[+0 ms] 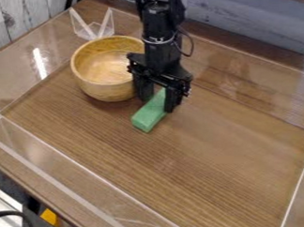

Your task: Remove the green block from inside the brown bowl and put it on the table

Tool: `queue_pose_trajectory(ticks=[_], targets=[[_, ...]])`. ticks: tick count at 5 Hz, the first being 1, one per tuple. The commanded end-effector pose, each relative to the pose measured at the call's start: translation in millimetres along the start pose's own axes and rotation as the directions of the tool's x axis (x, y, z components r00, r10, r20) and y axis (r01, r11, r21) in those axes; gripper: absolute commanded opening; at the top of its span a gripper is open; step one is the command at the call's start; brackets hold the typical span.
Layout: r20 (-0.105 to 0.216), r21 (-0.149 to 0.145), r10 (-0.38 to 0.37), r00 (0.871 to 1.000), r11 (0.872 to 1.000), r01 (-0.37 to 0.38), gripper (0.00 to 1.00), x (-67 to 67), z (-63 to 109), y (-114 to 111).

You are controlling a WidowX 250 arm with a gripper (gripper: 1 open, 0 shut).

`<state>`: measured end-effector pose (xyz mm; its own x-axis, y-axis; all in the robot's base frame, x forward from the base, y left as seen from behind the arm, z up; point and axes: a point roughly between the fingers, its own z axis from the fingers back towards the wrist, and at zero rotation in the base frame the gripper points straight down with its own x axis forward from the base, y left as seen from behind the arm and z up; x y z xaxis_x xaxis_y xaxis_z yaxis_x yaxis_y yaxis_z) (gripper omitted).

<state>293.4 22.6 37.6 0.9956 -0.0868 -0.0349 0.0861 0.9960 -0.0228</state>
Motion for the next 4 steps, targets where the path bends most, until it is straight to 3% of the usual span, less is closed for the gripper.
queue_pose_trajectory(ticks=[1, 4], targets=[[0.054, 0.015, 0.007, 0.999, 1.0, -0.008, 1.0, 7.8, 20.4, 1], [0.081, 0.031, 0.034, 0.996, 0.999, -0.037, 1.0, 5.9, 53.5, 0]])
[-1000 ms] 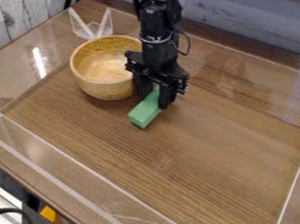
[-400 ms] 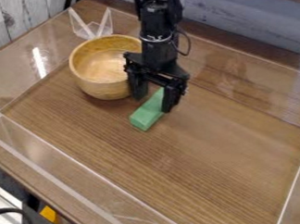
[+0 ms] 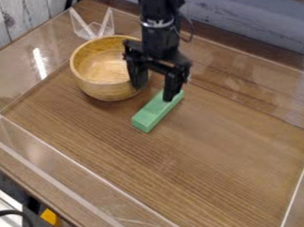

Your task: Remove the green block from inside the brown bowl and put it on the table

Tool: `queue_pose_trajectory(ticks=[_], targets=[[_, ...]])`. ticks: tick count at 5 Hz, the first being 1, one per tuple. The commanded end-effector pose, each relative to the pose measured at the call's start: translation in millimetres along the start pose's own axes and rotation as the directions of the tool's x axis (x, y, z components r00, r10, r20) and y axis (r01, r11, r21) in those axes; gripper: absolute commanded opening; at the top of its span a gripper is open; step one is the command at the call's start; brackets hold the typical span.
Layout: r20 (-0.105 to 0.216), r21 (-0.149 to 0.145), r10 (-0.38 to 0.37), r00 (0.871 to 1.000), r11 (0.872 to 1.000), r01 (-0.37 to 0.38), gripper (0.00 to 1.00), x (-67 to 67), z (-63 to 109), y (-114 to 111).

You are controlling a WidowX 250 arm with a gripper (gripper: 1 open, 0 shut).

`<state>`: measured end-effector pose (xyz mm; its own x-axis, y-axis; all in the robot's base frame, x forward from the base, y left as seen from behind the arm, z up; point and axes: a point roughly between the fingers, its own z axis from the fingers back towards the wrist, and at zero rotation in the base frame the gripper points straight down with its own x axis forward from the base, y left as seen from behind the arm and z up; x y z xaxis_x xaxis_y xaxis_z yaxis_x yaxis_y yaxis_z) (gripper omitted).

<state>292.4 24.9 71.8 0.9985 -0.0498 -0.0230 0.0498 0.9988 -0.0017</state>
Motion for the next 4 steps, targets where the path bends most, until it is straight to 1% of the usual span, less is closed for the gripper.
queue_pose_trajectory(ticks=[1, 2, 4], targets=[[0.085, 0.012, 0.006, 0.996, 1.0, -0.007, 1.0, 6.9, 32.1, -2.6], [0.095, 0.012, 0.013, 0.995, 1.0, -0.014, 1.0, 5.4, 37.2, -4.0], [0.089, 0.01, 0.019, 0.996, 1.0, -0.02, 1.0, 2.2, 38.1, -7.3]])
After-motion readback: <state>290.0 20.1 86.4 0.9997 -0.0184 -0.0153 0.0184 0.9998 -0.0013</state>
